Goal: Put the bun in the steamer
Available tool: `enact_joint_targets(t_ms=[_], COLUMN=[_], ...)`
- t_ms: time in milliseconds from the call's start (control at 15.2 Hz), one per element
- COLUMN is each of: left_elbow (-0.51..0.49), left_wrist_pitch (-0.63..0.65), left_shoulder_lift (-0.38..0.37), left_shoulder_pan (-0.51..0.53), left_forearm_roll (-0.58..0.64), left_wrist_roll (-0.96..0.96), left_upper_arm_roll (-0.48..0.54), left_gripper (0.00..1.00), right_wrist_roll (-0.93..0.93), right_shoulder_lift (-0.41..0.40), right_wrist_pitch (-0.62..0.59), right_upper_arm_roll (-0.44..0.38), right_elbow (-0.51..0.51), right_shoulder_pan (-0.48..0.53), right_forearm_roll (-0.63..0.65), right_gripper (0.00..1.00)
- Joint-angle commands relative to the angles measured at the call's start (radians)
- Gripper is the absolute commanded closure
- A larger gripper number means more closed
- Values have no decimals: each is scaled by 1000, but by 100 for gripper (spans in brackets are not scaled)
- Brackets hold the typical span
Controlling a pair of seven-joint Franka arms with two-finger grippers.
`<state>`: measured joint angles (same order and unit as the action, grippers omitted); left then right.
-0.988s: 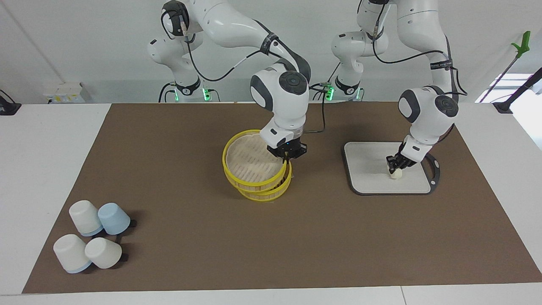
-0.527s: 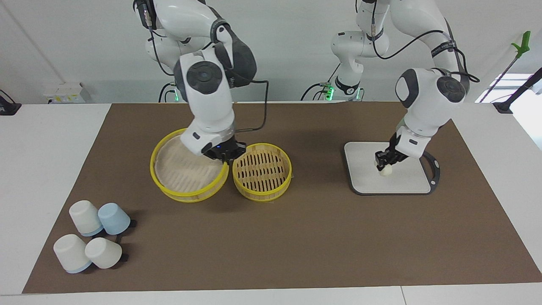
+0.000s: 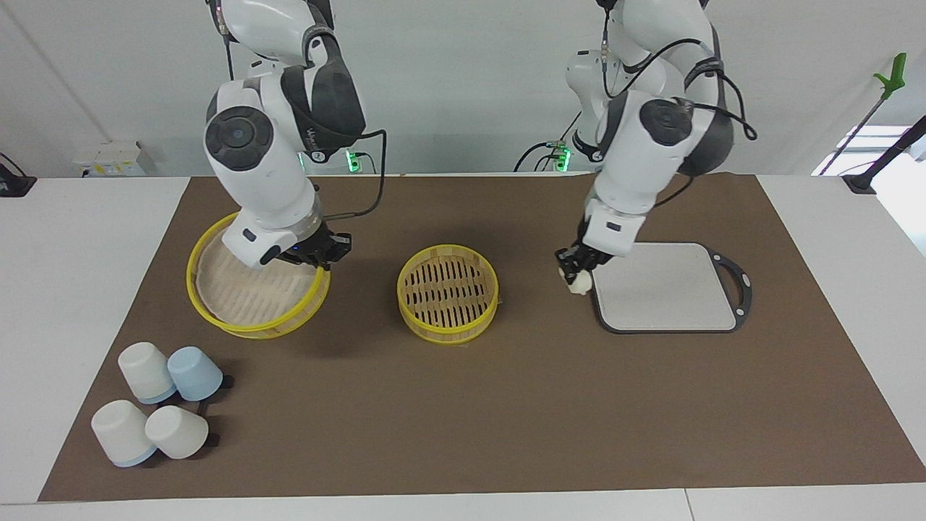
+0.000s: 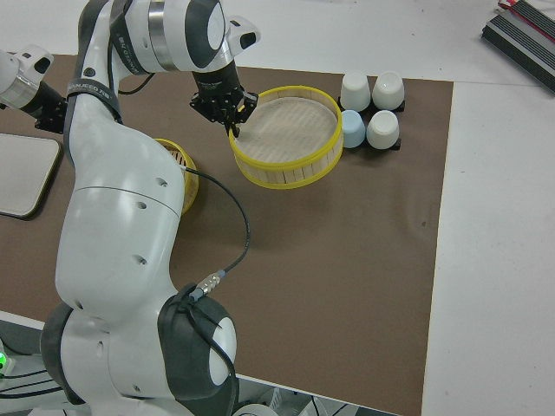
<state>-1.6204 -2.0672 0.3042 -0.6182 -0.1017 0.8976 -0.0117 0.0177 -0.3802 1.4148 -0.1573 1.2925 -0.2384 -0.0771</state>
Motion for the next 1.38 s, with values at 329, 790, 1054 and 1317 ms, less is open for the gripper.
enact_joint_targets(t_ms=[329,790,1054,1317], left_elbow=[-85,-88,-88,-78], left_wrist_pitch=[-254,-237,-98,116], left_shoulder_lift=[156,148,40,-118], left_shoulder_pan=[-87,-87,-30,125], left_forearm_roll=[92,94,92,83], left_wrist_roll=[84,76,41,-127], left_upper_arm_roll=[22,21,19,24], left_gripper=[73,0,0,0], right_wrist_roll=[-9,-7,46,351], right_shoulder_lift=[55,55,52,34], right_wrist_pitch=[15,18,94,251], right_upper_arm_roll=[10,10,18,18], right_elbow=[79,79,79,97], right_shoulder_pan=[-1,-4,-21,-233], right_forearm_roll=[14,11,-15,-49], right_gripper=[100,100,100,100])
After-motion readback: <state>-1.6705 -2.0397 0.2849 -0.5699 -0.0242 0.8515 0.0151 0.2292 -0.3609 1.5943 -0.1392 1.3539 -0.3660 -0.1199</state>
